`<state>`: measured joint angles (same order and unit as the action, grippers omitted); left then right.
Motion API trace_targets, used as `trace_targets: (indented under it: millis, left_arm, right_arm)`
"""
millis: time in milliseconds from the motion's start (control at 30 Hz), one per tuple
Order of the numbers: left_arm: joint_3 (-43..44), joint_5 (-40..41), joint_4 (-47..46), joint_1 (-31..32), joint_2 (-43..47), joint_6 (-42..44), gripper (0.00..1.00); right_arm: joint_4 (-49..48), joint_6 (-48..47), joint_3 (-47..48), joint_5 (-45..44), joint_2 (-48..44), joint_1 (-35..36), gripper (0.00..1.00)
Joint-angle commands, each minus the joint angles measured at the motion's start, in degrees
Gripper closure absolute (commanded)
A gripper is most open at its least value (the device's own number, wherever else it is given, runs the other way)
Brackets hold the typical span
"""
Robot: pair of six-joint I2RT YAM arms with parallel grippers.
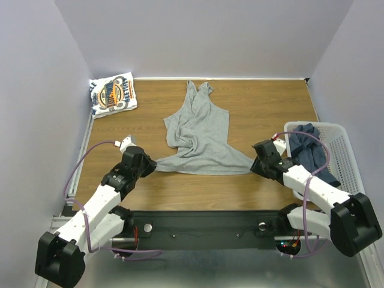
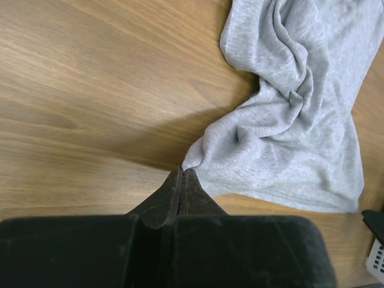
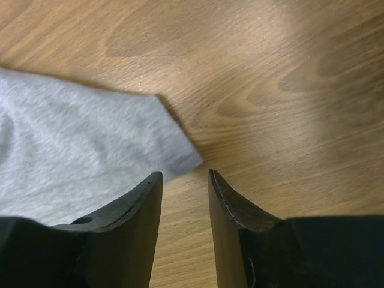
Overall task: Fold and stack the tank tops
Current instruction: Flatten the tank top out
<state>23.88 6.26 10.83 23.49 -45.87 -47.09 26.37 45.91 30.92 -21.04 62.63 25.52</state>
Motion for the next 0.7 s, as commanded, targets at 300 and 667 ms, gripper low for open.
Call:
trace_targets:
  millis: [300,667]
  left_arm:
    - [0.9,-1.3,-2.2,-3.4,0.0,0.6,1.0]
    - [0.0,-3.3,-4.2,-3.5,-0.8,0.1,1.0]
  right_arm:
    - [-8.1,1.6,-1.6,1.5,5.7,-0.3,0.59]
    - [-10.7,3.4,-5.3,5.2,5.0,-0.3,0.71]
